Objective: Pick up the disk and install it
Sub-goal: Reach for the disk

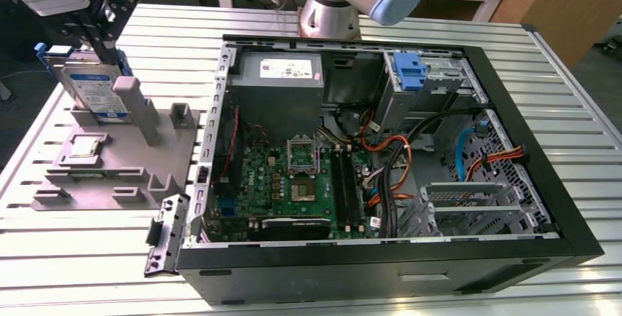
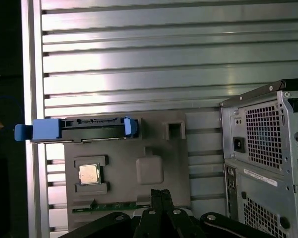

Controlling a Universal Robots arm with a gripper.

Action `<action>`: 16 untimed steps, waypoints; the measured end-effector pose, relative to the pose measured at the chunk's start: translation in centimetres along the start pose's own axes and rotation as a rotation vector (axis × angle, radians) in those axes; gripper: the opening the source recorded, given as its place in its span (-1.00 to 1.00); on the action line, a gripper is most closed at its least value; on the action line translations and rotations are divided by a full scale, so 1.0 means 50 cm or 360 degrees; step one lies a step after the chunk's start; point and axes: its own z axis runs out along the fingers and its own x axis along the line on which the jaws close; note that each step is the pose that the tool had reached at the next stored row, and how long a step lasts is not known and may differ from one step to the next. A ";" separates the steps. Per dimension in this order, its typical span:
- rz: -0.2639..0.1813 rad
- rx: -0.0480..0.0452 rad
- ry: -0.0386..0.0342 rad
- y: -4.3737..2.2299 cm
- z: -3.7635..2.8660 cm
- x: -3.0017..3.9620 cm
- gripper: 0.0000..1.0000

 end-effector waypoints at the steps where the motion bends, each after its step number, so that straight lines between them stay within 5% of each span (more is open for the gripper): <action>1: 0.0000 0.0000 0.0001 0.000 0.000 0.001 -0.80; 16: 0.0000 0.0001 0.0008 -0.002 0.003 0.029 -0.80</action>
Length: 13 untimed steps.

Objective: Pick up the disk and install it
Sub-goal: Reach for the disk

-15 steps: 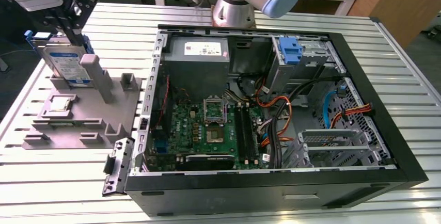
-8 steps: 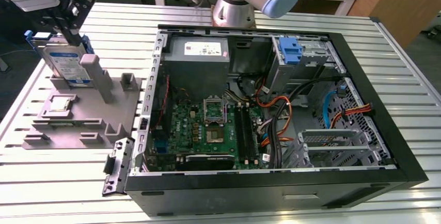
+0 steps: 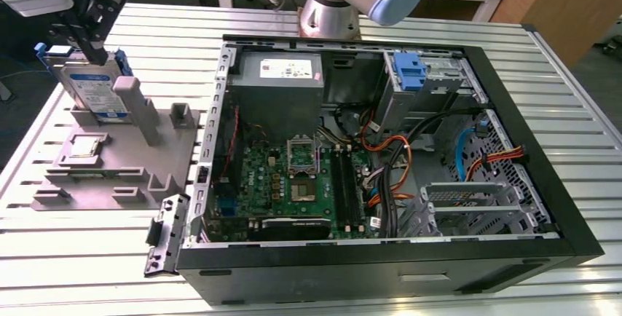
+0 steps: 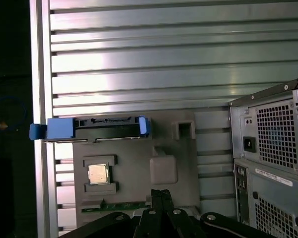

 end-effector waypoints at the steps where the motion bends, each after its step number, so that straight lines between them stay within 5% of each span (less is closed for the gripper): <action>1: 0.0000 0.0000 0.0000 0.000 0.000 0.004 -0.80; 13: 0.0004 0.0000 0.0007 0.005 0.006 0.061 -0.80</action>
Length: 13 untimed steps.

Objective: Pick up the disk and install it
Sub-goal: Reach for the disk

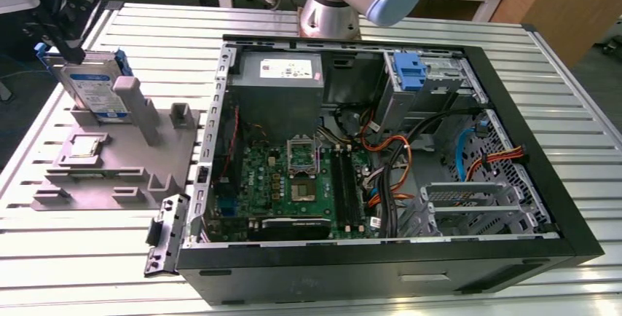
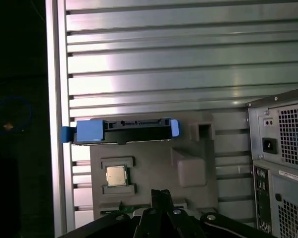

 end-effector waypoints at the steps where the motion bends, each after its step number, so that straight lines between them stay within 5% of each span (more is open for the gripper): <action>1: 0.0000 0.0000 0.0002 0.002 0.001 0.004 -0.80; 6: 0.0000 0.0001 0.0007 0.025 0.007 0.025 -0.80; 13: 0.0001 0.0001 0.0017 0.037 0.013 0.057 -0.80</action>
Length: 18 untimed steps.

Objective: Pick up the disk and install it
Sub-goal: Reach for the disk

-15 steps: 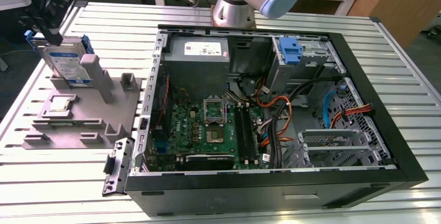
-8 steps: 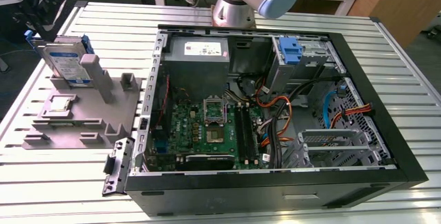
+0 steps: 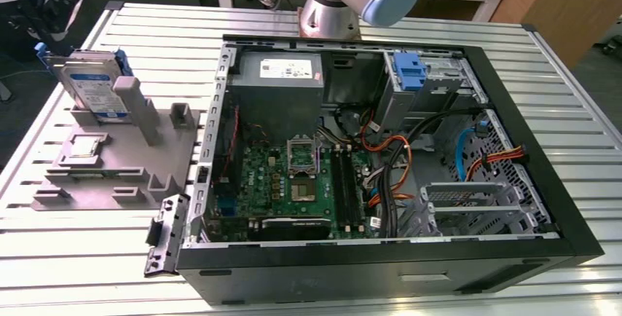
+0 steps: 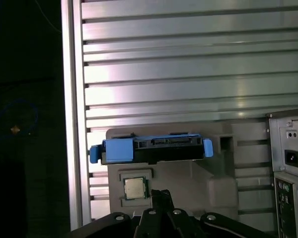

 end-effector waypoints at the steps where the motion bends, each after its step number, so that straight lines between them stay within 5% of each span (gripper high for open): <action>1: 0.0000 0.0000 0.0001 0.000 0.001 0.002 -0.80; 18: 0.0000 -0.0001 0.0001 0.003 0.001 0.003 -0.80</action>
